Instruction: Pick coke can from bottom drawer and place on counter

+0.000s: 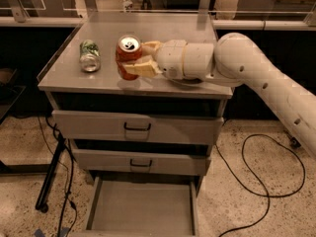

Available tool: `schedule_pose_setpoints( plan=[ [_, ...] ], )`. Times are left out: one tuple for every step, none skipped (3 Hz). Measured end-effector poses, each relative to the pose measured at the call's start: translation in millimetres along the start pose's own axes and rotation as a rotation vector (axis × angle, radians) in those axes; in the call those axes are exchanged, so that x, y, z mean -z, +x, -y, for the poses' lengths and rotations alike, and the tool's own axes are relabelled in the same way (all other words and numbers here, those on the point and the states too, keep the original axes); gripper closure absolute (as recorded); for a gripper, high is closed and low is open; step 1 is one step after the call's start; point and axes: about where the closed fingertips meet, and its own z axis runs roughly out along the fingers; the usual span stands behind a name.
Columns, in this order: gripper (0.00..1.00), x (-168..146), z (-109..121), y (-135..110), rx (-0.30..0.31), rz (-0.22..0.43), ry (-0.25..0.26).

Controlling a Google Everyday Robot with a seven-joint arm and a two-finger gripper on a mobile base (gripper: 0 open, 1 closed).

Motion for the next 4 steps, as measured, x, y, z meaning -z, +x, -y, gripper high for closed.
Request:
schedule_pose_setpoints(
  plan=[
    [1.00, -9.7, 15.3, -4.3, -0.004, -0.002, -0.006],
    [1.00, -24.3, 32.3, 0.5, -0.024, -0.026, -0.027],
    [1.00, -35.7, 43.0, 15.0, -0.056, -0.067, -0.048],
    [1.00, -42.6, 51.0, 28.3, -0.084, -0.107, -0.066]
  ],
)
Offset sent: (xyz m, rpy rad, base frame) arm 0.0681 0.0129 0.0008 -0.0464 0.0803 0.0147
